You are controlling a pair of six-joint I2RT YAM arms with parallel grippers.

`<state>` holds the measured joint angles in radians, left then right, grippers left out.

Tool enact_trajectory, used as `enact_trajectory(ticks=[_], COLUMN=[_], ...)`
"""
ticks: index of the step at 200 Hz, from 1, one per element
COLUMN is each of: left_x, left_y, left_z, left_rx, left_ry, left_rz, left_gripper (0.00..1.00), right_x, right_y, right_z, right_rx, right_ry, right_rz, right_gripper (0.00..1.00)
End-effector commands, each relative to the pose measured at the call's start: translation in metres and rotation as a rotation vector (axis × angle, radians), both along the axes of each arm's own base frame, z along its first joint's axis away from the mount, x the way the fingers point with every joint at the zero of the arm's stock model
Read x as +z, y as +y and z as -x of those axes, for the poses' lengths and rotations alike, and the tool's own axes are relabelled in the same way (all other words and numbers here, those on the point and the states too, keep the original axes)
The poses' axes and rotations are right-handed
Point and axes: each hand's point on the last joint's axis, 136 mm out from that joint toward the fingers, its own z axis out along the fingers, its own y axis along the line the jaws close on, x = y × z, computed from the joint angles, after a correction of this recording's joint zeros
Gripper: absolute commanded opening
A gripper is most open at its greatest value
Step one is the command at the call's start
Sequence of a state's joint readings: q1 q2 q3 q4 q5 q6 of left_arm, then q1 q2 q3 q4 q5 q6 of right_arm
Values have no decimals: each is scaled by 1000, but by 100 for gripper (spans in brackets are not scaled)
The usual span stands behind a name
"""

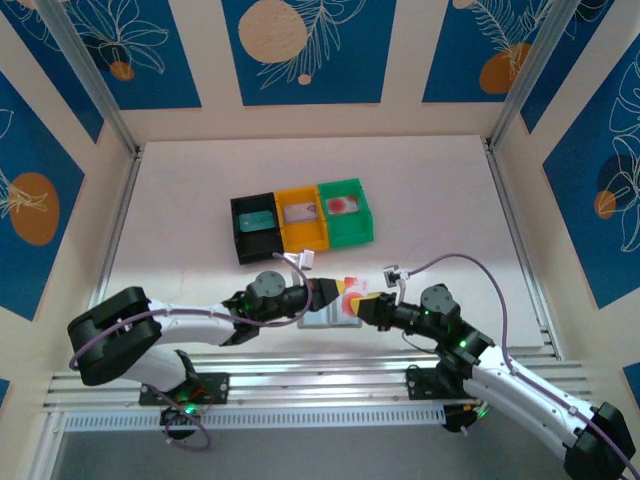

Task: Take the credit cards out of the card holder

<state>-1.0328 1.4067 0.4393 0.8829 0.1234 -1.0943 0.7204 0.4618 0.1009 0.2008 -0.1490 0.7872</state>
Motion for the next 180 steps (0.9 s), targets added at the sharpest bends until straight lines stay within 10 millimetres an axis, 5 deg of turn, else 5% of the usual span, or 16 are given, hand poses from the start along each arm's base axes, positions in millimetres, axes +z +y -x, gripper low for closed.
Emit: enact_trajectory(ticks=[1,57,135,180], left_x=[11,11,34,62], left_y=[-4,4,73,82], left_z=[5,8,27,48], left_rx=[-20,-18,-170,-416], left_ry=[-18,-27,-169,-180], left_rz=[35,12,-370,-469], left_gripper=[0,0,50,60], right_x=[15,16,18,23], right_y=[3,1,7,21], right_z=[1,0,31,38], right_rx=[11,5,224,357], right_ry=[-40,-38,-9,23], right_rz=[-24,2,102,111], right_gripper=[4,0,0,0])
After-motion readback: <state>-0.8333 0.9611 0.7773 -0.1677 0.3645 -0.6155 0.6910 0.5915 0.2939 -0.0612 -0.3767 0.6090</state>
